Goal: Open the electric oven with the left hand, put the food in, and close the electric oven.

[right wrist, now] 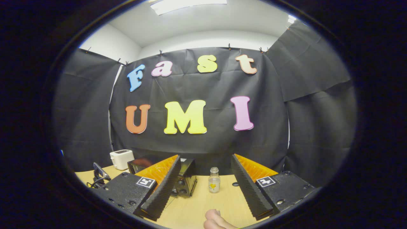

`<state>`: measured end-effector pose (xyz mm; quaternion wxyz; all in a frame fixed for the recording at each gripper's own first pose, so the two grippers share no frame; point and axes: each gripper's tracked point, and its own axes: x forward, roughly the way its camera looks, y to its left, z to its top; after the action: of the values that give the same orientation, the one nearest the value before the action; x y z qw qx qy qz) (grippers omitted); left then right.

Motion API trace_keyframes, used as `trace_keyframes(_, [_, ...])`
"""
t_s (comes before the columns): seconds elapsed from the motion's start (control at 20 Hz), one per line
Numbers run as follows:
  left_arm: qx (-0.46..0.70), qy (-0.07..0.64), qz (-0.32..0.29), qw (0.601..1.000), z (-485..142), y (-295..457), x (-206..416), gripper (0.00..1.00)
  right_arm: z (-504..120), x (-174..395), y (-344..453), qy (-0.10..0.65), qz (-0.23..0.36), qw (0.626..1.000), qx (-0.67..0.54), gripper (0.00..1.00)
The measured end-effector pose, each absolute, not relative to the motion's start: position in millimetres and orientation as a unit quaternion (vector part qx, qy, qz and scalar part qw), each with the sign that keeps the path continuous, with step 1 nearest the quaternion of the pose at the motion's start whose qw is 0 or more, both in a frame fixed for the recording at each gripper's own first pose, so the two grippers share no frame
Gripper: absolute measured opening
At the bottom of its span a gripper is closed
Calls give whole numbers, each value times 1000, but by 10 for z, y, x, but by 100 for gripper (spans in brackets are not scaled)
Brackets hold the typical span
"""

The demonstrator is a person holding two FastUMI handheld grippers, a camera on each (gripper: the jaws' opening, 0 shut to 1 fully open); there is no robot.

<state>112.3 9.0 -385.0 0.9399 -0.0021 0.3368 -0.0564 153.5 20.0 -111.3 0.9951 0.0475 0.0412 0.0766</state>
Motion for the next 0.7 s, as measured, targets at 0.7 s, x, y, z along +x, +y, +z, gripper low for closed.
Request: trace_keyframes(0.7, [5,387,-47,921,-4164,49,1312,96,-1335,1548,34,58,87,993,46,96])
